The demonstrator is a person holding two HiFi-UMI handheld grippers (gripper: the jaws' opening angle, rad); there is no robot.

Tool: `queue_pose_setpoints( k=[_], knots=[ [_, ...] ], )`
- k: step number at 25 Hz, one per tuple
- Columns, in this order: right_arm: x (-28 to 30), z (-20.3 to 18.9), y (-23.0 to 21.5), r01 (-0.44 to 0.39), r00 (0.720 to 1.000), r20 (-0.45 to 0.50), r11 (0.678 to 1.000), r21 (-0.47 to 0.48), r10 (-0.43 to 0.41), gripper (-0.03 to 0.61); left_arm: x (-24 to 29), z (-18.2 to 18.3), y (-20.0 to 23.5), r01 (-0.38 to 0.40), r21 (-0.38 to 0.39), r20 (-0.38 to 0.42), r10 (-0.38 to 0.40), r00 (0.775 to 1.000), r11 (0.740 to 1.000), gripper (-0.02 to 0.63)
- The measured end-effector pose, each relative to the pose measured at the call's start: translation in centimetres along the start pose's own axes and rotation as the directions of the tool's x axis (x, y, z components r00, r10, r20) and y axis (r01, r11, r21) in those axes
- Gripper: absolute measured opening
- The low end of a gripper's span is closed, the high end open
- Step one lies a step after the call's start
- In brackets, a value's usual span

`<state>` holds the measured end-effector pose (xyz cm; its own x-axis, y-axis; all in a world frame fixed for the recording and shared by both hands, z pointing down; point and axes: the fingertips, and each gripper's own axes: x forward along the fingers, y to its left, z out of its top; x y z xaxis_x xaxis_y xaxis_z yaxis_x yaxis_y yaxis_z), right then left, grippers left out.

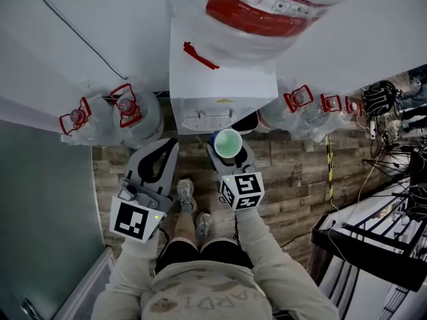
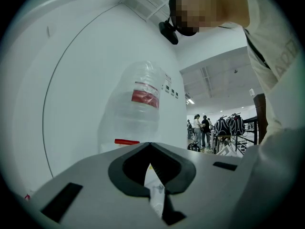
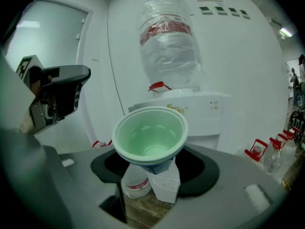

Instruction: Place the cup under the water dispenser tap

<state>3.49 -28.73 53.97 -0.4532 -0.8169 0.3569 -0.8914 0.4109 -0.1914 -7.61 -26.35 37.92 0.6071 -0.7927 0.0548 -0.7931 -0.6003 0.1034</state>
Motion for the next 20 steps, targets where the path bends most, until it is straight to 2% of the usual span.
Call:
queue_pose_setpoints(
  k=[8, 20],
  knots=[
    [4.0, -5.7, -2.0, 0.017, 0.998, -0.056, 1.000, -0.001, -0.017, 0.295, 0.8, -4.6, 1.5, 0.004, -0.025, -0.039, -0.005, 0.999, 1.000, 0.005],
    [9.1, -13.8, -5.1, 0.035, 0.993, -0.111, 0.999, -0.015, -0.036, 0.295, 1.9, -11.9, 1.3, 0.030, -0.064, -0.088, -0.036, 0.996, 0.998, 0.005]
  ],
)
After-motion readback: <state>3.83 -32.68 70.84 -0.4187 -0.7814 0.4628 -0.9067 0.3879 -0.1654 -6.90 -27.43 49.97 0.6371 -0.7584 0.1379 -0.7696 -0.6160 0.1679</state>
